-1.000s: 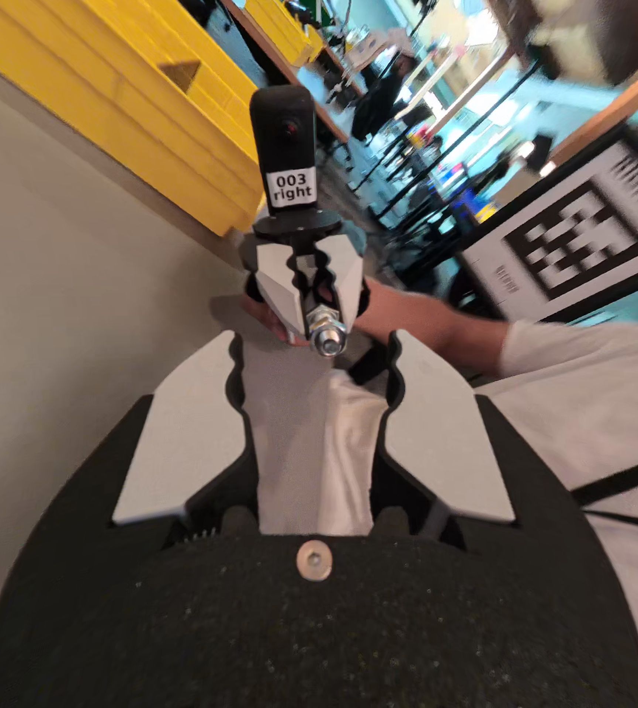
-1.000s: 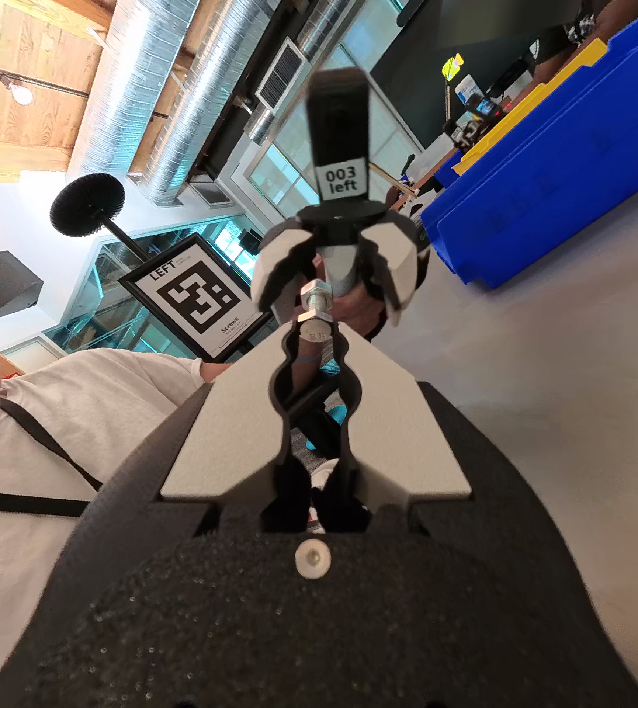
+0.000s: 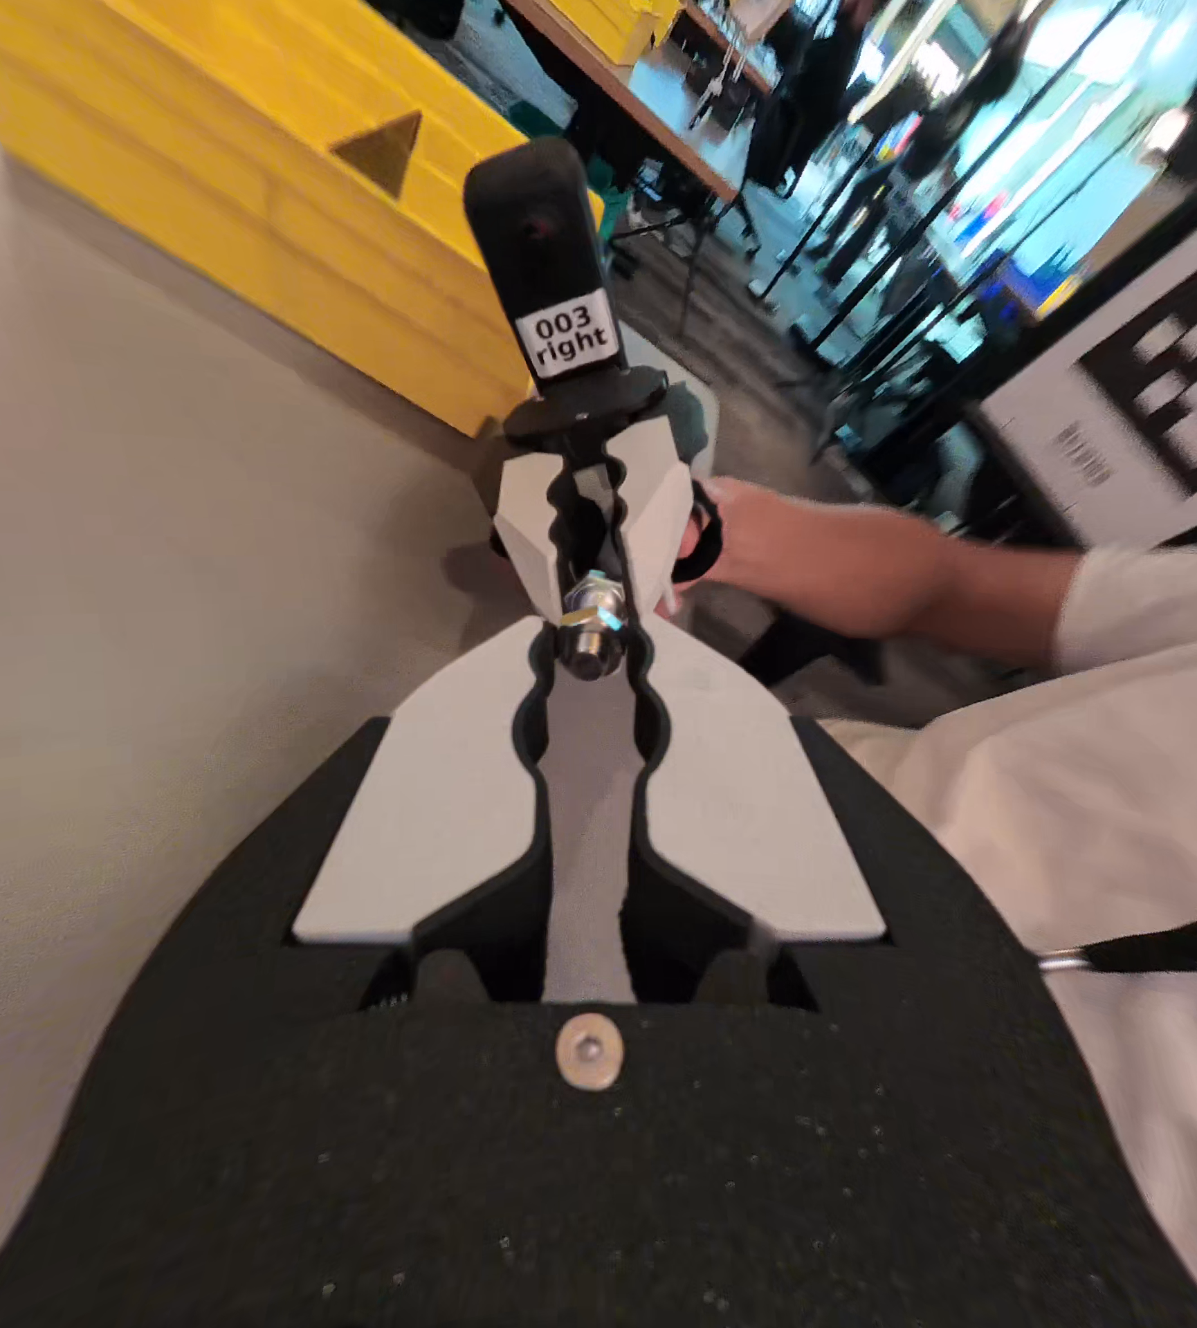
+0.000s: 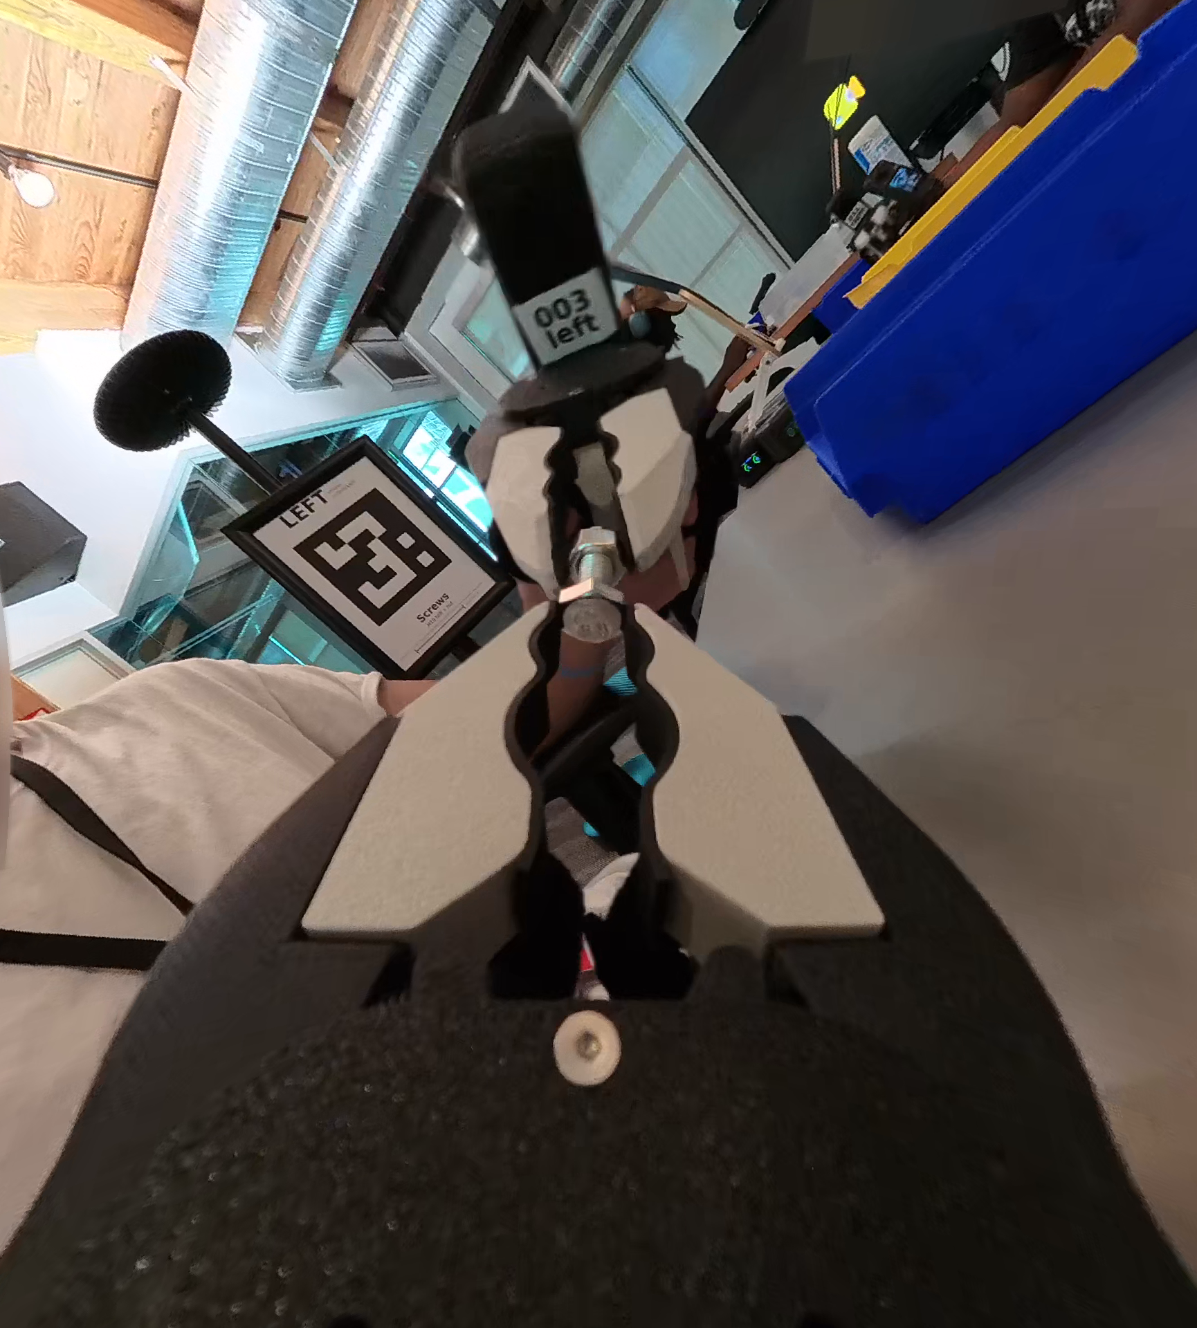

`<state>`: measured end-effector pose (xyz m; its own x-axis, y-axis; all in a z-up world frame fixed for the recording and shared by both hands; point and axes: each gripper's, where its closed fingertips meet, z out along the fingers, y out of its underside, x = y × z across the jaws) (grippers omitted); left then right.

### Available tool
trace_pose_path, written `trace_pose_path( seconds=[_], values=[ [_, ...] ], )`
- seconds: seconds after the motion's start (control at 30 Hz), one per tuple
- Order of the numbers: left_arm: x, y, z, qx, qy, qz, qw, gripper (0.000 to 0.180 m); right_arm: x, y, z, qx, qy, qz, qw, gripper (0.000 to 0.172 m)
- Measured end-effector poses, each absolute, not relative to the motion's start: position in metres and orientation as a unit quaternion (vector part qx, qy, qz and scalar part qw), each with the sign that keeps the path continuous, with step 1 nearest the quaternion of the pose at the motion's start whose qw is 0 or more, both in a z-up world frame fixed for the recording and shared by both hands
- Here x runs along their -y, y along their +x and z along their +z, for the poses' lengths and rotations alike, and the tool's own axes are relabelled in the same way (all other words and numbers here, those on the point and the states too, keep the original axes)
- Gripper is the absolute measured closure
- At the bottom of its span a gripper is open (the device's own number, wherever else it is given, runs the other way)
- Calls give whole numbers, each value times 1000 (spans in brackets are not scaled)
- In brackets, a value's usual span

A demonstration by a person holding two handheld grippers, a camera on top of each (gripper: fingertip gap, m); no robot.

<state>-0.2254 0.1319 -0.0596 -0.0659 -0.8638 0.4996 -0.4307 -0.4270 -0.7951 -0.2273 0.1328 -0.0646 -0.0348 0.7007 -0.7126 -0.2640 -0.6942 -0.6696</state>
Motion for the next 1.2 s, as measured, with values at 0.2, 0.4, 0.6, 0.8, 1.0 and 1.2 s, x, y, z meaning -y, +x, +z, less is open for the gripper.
trace_pose_path(
  seconds=[0.2,0.4,0.6,0.8,1.0,1.2],
  values=[
    [-128,-227,-56,-383,-666,-636,77,162,-130,-229,-64,186,-598,701,343,155],
    [-139,-221,-55,-517,-605,-551,254,111,-132,-225,-59,174,-587,714,340,155],
    [-129,-230,-39,-687,-373,-388,489,124,-132,-222,-57,163,-577,729,330,155],
    [-116,-232,-49,-722,-329,-364,487,130,-128,-226,-58,170,-577,732,322,155],
    [-128,-232,-63,-748,-302,-273,524,160,-125,-229,-59,177,-577,733,313,155],
    [-133,-228,-59,-703,-399,-316,496,163,-130,-224,-57,174,-580,722,335,155]
  ],
)
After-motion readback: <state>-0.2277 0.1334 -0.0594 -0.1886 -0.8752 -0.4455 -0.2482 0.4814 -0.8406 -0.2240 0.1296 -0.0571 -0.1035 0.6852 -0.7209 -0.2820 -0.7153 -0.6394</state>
